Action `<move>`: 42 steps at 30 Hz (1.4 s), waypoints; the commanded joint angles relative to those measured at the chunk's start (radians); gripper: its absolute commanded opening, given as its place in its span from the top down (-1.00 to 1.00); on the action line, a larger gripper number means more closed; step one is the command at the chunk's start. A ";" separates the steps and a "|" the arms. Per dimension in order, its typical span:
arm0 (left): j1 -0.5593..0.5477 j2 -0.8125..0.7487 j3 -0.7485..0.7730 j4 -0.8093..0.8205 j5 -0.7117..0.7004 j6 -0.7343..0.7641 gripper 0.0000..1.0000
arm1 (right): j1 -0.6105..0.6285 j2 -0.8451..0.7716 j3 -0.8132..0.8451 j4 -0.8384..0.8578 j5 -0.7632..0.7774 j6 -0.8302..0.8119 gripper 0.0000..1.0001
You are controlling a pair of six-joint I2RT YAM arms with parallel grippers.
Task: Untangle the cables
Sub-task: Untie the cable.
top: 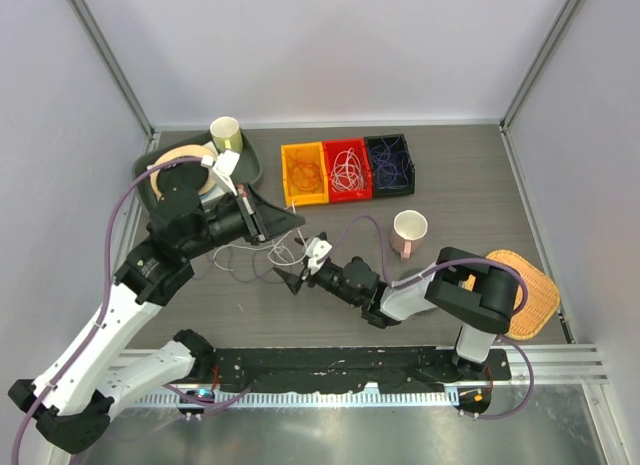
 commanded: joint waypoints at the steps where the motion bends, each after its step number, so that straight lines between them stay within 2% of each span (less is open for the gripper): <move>1: -0.004 -0.023 0.035 0.018 0.009 -0.004 1.00 | -0.033 0.020 0.064 0.242 -0.068 0.073 -0.69; 2: -0.004 -0.026 0.034 0.016 0.003 -0.001 1.00 | -0.038 0.020 0.066 0.232 -0.074 0.079 -0.62; 4: -0.004 -0.031 0.035 0.005 -0.010 0.002 0.99 | -0.064 0.019 0.061 0.235 -0.117 0.127 -0.10; 5: -0.004 -0.034 0.035 0.001 -0.029 0.005 1.00 | -0.070 0.014 0.052 0.243 -0.134 0.147 0.22; 6: -0.004 -0.038 0.037 -0.008 -0.042 0.010 0.99 | -0.075 0.006 0.043 0.251 -0.145 0.159 0.93; 7: -0.004 -0.040 0.039 -0.025 -0.057 0.015 0.99 | -0.076 -0.004 0.014 0.261 -0.143 0.168 0.98; 10: -0.004 -0.053 0.040 -0.086 -0.154 0.034 0.99 | -0.078 -0.093 -0.049 0.234 -0.122 0.176 0.99; 13: -0.004 -0.070 0.032 -0.166 -0.330 0.045 0.97 | -0.078 -0.314 -0.028 -0.099 -0.042 0.236 0.99; 14: -0.004 -0.073 0.023 -0.174 -0.373 0.045 0.93 | -0.078 -0.370 -0.004 -0.368 -0.007 0.280 0.99; 15: -0.004 -0.075 0.002 -0.182 -0.435 0.045 0.88 | -0.078 -0.470 0.027 -0.507 0.024 0.314 0.99; 16: -0.004 -0.074 -0.007 -0.202 -0.466 0.033 0.74 | -0.078 -0.512 0.091 -0.636 0.102 0.343 0.99; 17: -0.004 -0.074 -0.018 -0.209 -0.487 0.028 0.69 | -0.078 -0.543 0.114 -0.839 0.134 0.369 0.99; 20: -0.004 -0.063 -0.069 -0.190 -0.510 0.021 0.42 | -0.081 -0.667 0.168 -1.055 0.194 0.440 0.99; 21: -0.004 -0.060 -0.093 -0.171 -0.507 0.021 0.12 | -0.081 -0.713 0.173 -1.083 0.196 0.456 0.99; 23: -0.004 -0.040 -0.109 -0.168 -0.487 0.024 -0.21 | -0.081 -0.756 0.199 -1.149 0.208 0.466 0.98; 24: -0.004 -0.032 -0.119 -0.171 -0.479 0.028 -0.46 | -0.082 -0.770 0.207 -1.163 0.214 0.467 0.99; 27: -0.004 -0.012 -0.145 -0.183 -0.450 0.048 -0.81 | -0.082 -0.801 0.251 -1.225 0.240 0.466 0.99; 29: -0.004 -0.011 -0.178 -0.196 -0.456 0.054 -0.95 | -0.084 -0.799 0.289 -1.252 0.250 0.463 0.99; 34: -0.004 -0.046 -0.286 -0.180 -0.478 0.059 -1.00 | -0.084 -0.778 0.392 -1.256 0.306 0.463 0.98; 37: -0.004 -0.073 -0.366 -0.136 -0.435 0.071 -0.99 | -0.085 -0.764 0.455 -1.256 0.355 0.464 0.99; 42: -0.004 -0.104 -0.471 -0.053 -0.389 0.081 -0.99 | -0.085 -0.748 0.530 -1.164 0.357 0.426 0.98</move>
